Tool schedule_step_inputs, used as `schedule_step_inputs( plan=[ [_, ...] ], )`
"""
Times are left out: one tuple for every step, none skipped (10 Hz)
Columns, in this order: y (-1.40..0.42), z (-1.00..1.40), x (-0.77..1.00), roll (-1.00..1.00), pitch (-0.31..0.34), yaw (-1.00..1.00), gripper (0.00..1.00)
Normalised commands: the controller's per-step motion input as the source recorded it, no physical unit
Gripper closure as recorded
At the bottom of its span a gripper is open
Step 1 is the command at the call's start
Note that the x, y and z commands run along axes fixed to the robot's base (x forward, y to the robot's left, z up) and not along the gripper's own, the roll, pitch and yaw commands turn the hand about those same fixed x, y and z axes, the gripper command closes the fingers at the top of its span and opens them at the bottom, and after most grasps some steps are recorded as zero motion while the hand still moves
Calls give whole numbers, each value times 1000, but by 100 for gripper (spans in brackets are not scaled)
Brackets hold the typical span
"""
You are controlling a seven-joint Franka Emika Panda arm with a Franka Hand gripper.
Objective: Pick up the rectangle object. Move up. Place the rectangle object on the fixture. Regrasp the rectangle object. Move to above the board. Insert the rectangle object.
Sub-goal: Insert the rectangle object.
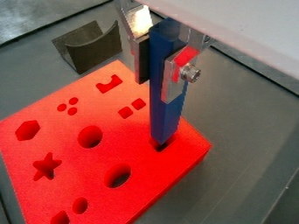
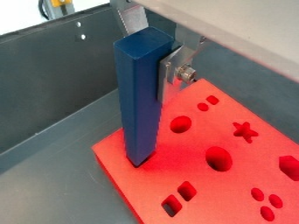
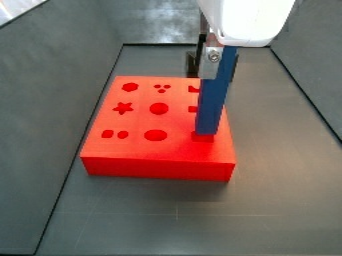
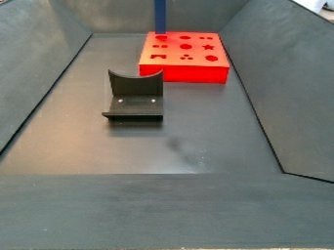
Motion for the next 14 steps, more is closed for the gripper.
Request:
schedule_step_inputs(
  plan=[
    [0, -14, 63, 0, 0, -23, 100],
    [0, -34, 9, 4, 0, 0, 100],
    [0, -97, 0, 26, 0, 0, 100],
    [0, -146, 0, 57, 13, 0, 100],
    [0, -126, 0, 46, 30, 0, 100],
    [0, -126, 0, 37, 26, 0, 100],
    [-29, -106, 0, 37, 34, 0, 100],
    [-51, -60, 31, 27, 44, 0, 100],
    [-29, -63, 20, 20, 27, 0, 100],
    [0, -54, 0, 17, 16, 0, 100],
    [0, -31, 14, 13, 17, 0, 100],
    [0, -11, 66, 24, 36, -3, 100],
    [-49, 0, 174, 66, 96, -26, 100],
    [-80, 0, 220, 84, 129, -57, 100]
  ],
)
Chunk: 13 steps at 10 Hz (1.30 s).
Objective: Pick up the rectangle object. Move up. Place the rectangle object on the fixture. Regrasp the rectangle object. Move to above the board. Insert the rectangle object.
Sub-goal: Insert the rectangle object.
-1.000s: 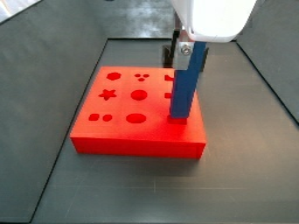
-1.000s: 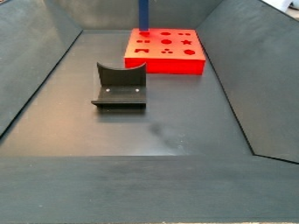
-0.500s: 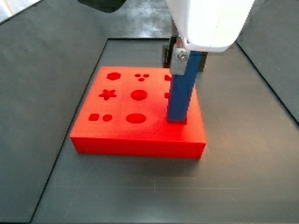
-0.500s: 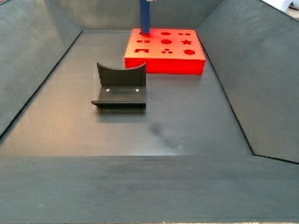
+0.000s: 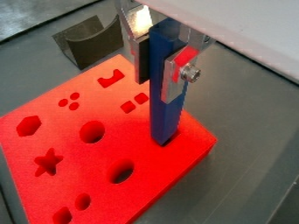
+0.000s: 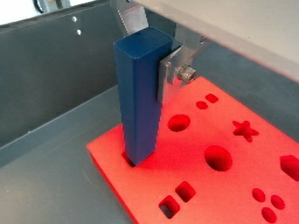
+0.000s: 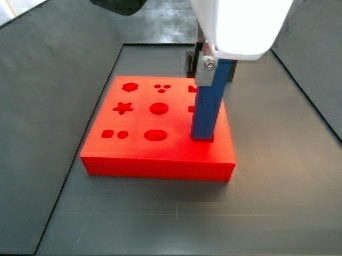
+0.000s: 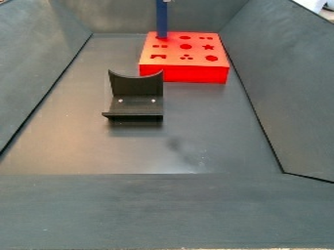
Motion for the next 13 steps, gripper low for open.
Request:
schedule_step_inputs(
  plan=[
    [-71, 0, 243, 76, 129, -69, 100],
    [-11, 0, 200, 40, 93, -54, 100],
    [0, -3, 40, 30, 49, -46, 100],
    [0, -26, 0, 40, 47, -40, 100],
    [0, -40, 0, 36, 41, -43, 100],
    [0, -31, -20, 24, 20, -94, 100],
    [0, -23, -29, 10, 0, -83, 100],
    [0, -29, -51, 10, 0, -80, 100],
    [0, -26, -37, 11, 0, -83, 100],
    [0, -20, 0, 11, 0, -111, 100],
    [0, -11, 0, 6, 0, -226, 100],
    [0, -17, 0, 0, 0, -260, 100],
    [0, -11, 0, 0, 0, -266, 100]
  ],
)
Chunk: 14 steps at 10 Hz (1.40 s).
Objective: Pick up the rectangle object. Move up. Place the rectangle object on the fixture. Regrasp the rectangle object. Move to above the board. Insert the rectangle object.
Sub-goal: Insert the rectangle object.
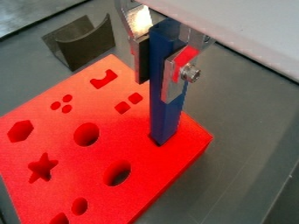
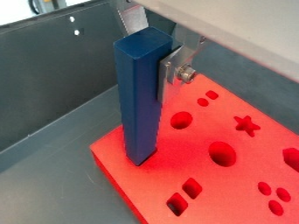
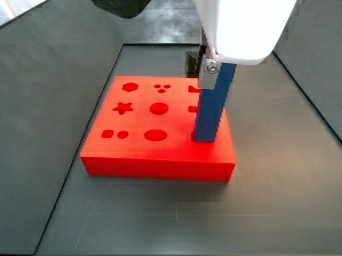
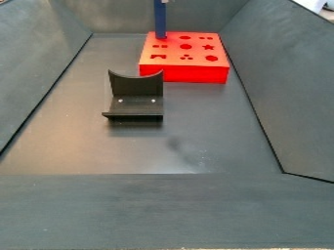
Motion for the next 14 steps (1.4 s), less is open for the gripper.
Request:
schedule_step_inputs(
  plan=[
    [0, -3, 0, 0, 0, -271, 100],
    [0, 0, 0, 0, 0, -266, 100],
    [0, 0, 0, 0, 44, -154, 100],
    [0, 0, 0, 0, 11, -54, 100],
    [51, 0, -20, 0, 0, 0, 100],
    [137, -23, 0, 0, 0, 46, 100],
    [23, 0, 0, 0, 0, 0, 100],
    [0, 0, 0, 11, 0, 0, 100],
    [0, -54, 0, 26, 0, 0, 100],
    [0, -91, 0, 0, 0, -6, 100],
    [3, -123, 0, 0, 0, -6, 100],
    [0, -140, 0, 39, 61, -3, 100],
    [6, -111, 0, 33, 84, -9, 100],
    [17, -89, 0, 17, 76, -14, 100]
  ],
)
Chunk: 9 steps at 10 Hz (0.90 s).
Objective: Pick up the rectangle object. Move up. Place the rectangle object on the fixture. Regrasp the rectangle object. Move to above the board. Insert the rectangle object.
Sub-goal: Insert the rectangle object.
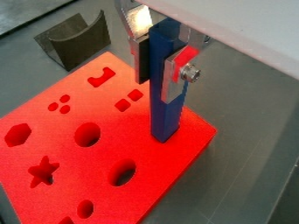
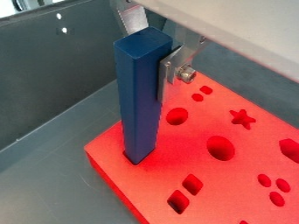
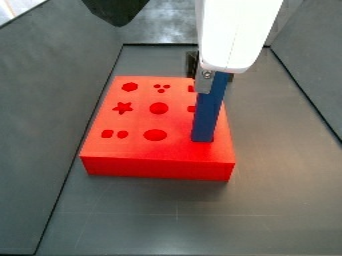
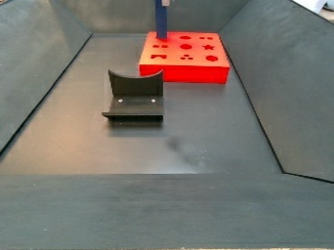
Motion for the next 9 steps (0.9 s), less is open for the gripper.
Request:
schedule_step_inputs(
  plan=[
    [0, -86, 0, 19, 67, -11, 100],
    [0, -100, 0, 43, 90, -17, 100],
    [0, -94, 3, 46, 101, -29, 100],
    [0, -120, 17, 40, 90, -26, 100],
    [0, -183, 26, 57, 54, 0, 100],
    [0, -266, 46, 97, 43, 0, 100],
    [0, -323, 154, 83, 29, 0, 100],
    [0, -326, 191, 61, 9, 0, 100],
    [0, -340, 214, 80, 0, 0, 100]
  ],
)
